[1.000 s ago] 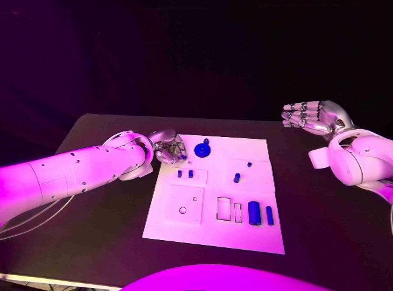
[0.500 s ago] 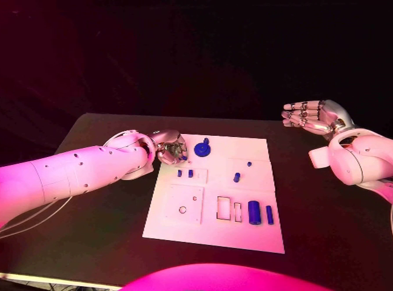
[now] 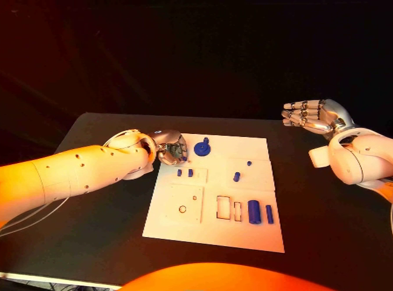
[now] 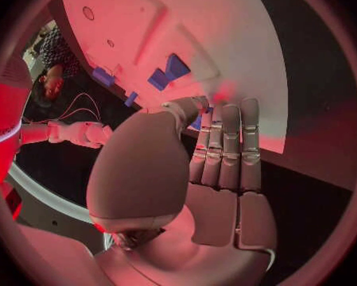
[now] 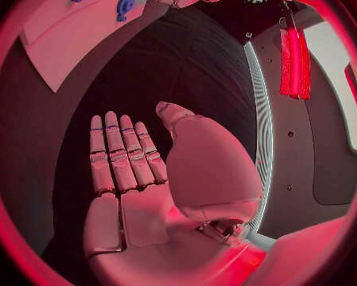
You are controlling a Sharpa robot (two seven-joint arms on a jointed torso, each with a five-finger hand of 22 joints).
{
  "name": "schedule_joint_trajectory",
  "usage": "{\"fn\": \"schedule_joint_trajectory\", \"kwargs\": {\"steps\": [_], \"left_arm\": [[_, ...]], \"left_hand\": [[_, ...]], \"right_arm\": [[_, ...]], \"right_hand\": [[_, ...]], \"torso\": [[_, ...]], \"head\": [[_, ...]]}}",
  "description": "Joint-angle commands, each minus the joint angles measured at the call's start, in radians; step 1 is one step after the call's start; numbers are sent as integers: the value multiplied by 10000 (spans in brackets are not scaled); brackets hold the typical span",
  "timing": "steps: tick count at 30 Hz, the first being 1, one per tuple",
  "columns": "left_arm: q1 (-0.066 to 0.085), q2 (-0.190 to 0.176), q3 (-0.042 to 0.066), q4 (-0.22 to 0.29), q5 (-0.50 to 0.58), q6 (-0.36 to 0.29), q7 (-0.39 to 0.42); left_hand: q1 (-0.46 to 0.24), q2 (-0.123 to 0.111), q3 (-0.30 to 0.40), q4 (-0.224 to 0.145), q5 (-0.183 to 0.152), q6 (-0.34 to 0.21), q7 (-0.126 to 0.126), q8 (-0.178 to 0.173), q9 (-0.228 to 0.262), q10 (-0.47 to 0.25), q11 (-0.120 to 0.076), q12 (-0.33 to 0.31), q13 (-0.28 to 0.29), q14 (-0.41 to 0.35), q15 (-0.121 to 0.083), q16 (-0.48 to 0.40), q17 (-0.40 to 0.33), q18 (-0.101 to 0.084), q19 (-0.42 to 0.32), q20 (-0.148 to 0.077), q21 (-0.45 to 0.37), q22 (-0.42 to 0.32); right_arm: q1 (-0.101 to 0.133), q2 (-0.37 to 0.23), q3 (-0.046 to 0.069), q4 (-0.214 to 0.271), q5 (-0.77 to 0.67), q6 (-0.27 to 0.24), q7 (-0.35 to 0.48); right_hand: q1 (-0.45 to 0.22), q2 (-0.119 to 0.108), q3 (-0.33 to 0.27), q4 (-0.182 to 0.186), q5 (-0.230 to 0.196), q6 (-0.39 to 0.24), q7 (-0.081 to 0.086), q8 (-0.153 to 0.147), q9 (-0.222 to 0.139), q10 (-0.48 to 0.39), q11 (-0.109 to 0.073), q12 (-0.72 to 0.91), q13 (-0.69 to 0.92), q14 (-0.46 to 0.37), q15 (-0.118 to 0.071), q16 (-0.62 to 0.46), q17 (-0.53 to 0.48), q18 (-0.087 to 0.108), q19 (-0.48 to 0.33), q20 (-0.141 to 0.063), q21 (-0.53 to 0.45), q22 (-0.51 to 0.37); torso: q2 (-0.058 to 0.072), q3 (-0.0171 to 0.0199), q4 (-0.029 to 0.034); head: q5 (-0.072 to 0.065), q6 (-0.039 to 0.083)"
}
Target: Assemble the parts on the task board
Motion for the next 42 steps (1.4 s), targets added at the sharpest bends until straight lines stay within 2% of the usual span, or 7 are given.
{"fn": "schedule_joint_trajectory", "kwargs": {"steps": [1, 22, 42], "left_arm": [[15, 30, 6, 74, -175, 164, 38], [15, 43, 7, 132, -24, 248, 86], [15, 56, 7, 193, 158, 233, 285]], "left_hand": [[-15, 16, 9, -47, 28, 73, 28, 28, 77, 48, 13, -44, 16, 21, -8, -52, 13, 143, 29, -16, 41, 16], [-8, 2, 8, -64, 25, 84, 20, 20, 85, 73, 6, -84, 21, 15, -16, -62, 26, 144, 24, -21, 43, 19], [7, 14, 18, -79, 27, 102, 15, 17, 94, 104, -1, -115, 28, 2, -22, -76, 36, 144, 15, -25, 43, 22]], "right_arm": [[-3, 3, 3, 21, -48, 108, 132], [-3, 14, 3, 24, -48, 106, 134], [-3, 17, 3, 11, -48, 106, 136]], "right_hand": [[-50, 26, -55, -6, -26, 39, 758, -52, -10, 37, -6, -28, -1, 83, 15, -39, -11, -34, -77, -3, 46, -10], [-50, 26, -55, -6, -26, 39, 758, -52, -10, 37, -6, -28, -1, 83, 15, -39, -11, -34, -77, -3, 46, -10], [-48, 22, -60, -14, -26, 32, 760, -65, -18, 26, -3, -30, -2, 72, 19, -43, -30, -37, -81, -2, 46, -32]], "torso": [[2, -8, -1], [1, 0, -3], [2, -10, 1]], "head": [[0, 6], [3, 32], [-6, 34]]}}
